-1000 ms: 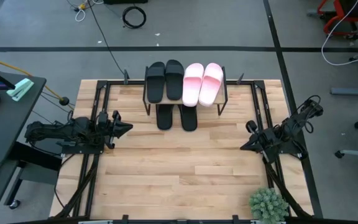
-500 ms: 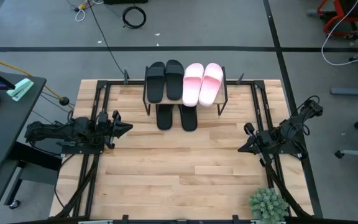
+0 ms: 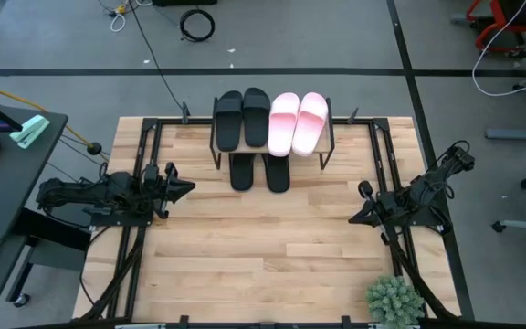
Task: Pick and place slides into the shelf
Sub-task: Return to Home Position
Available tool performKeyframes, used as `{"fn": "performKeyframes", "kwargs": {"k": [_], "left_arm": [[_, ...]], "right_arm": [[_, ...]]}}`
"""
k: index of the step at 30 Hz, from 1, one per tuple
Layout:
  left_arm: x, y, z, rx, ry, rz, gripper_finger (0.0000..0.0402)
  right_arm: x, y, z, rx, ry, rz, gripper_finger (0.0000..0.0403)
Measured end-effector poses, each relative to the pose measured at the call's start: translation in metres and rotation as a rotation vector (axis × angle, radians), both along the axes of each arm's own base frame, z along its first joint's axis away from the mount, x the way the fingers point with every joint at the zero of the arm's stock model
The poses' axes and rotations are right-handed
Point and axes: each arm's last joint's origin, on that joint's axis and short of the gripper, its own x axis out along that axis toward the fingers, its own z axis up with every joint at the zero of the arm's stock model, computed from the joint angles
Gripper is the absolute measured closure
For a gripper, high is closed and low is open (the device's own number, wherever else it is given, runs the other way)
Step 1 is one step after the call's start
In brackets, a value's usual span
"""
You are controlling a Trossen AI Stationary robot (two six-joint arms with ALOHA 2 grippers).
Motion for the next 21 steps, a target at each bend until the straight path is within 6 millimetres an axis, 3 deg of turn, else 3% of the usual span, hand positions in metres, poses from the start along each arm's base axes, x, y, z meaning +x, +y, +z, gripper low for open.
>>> {"fn": "performKeyframes", "kwargs": {"k": [21], "left_arm": [[0.0000,0.0000,0.0000,0.000,0.000,0.000,0.0365]], "right_arm": [[-0.0003,-0.0003,-0.0050,-0.050,0.036,0.000,0.0389]]}}
